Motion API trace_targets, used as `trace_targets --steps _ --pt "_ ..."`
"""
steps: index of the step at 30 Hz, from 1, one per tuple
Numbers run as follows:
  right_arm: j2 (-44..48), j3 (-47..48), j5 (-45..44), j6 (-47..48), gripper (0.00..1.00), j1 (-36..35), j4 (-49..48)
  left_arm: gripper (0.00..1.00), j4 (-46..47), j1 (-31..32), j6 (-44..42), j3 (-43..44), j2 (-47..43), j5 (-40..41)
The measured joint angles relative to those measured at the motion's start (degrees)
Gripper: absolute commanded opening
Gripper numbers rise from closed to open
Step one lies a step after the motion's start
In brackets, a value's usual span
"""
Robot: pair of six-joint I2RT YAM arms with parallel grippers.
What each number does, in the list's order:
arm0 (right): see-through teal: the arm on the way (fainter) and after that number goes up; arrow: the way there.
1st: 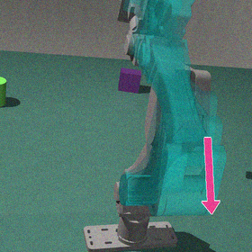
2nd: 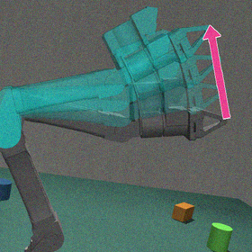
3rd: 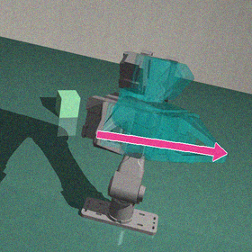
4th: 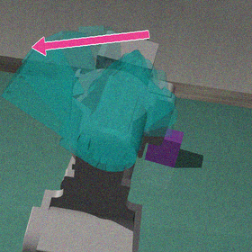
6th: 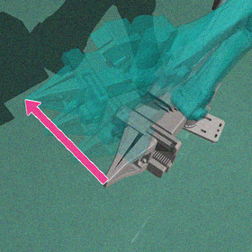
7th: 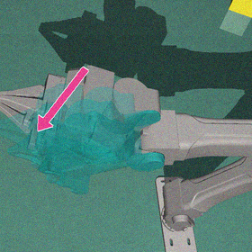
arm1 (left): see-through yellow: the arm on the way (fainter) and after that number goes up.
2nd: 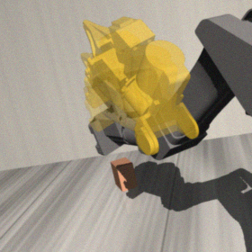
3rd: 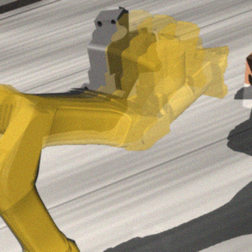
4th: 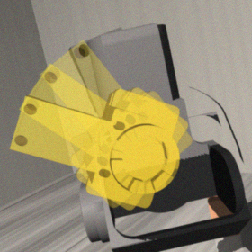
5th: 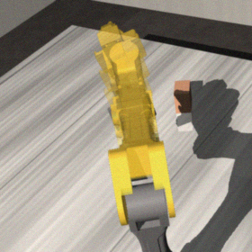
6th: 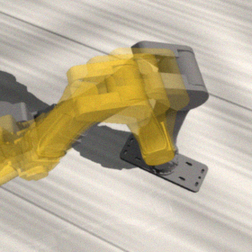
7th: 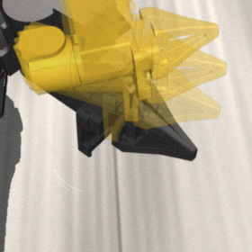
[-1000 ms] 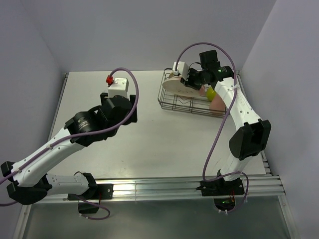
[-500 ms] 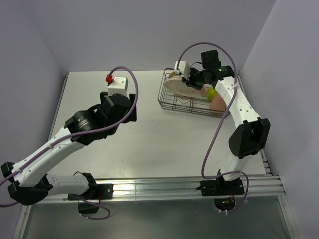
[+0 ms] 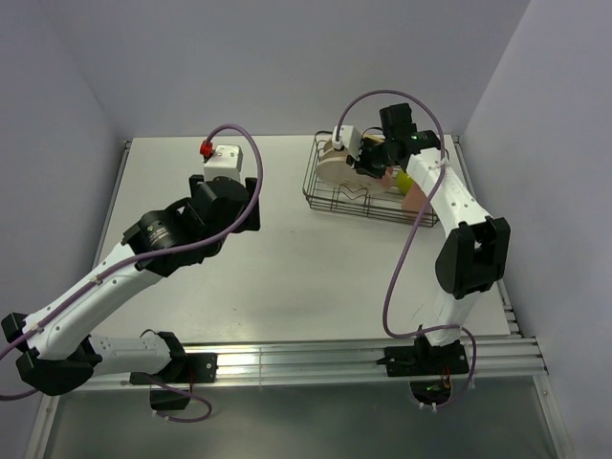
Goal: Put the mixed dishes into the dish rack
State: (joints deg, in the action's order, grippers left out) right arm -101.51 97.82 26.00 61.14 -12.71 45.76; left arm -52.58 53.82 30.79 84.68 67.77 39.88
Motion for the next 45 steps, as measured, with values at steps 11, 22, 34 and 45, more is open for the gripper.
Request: trace_targets --steps 11,22,34,45 --pt "-0.5 -4.4 -1.5 -0.9 0.22 0.0 -4.9 0.76 1.0 -2.3 -1.6 0.0 0.0 -2.0" --pt "-0.8 -6.6 -4.6 -6.8 0.47 0.1 -12.4 0.77 1.6 -4.2 -3.0 -0.1 -0.1 -3.4" --pt "-0.3 -7.4 -6.1 -10.9 0.99 -0.5 -17.1 0.78 2.2 -4.9 -3.2 -1.0 -1.6 -4.2" --pt "9.3 -12.0 -15.6 -26.1 1.00 -5.5 -24.3 0.78 2.0 -5.2 -3.1 -3.0 -3.3 -7.7"
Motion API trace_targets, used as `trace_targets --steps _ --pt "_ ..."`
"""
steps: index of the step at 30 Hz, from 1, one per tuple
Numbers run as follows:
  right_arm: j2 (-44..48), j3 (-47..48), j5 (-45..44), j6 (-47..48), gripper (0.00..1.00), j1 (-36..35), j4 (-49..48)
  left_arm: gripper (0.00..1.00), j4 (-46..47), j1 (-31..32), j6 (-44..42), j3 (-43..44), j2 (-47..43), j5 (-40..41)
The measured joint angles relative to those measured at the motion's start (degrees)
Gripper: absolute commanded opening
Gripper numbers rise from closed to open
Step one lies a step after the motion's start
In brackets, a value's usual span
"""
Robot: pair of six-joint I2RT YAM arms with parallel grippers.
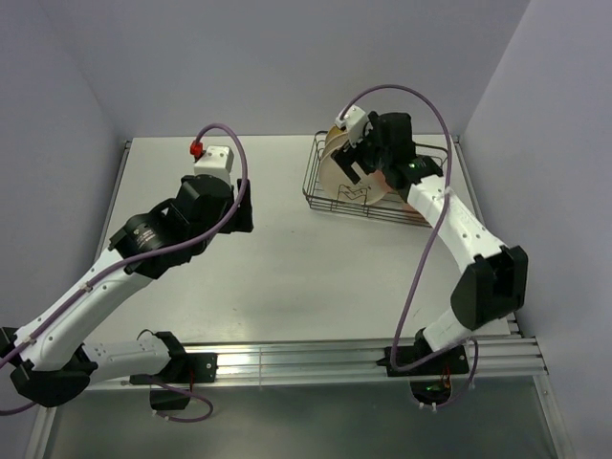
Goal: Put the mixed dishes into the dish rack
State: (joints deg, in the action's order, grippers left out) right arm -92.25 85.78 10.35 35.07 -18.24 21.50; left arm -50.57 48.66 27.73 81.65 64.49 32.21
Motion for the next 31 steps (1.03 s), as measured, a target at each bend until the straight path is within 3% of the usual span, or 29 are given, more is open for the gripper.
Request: trace_targets --steps 7,15,23,31 --pt "15.3 -15.4 -9.4 -12.5 1.00 -6.3 -7.4 0.78 0.0 -0.1 0.5 -2.4 -3.1 -2.5" --pt "21.2 -22.6 -17.5 -41.4 1.00 -9.6 -5.9 0.79 0.2 -0.2 0.9 -6.2 -5.8 -8.2" --pt "27.6 -33.6 -29.3 -69.3 1.00 -15.0 7.1 0.79 0.5 -0.2 2.7 -12.6 -5.9 -17.5" --pt "42.4 -38.6 -33.6 -82.2 1.00 -16.0 12.8 0.79 3.8 -0.2 6.6 -20.5 -9.0 -27.9"
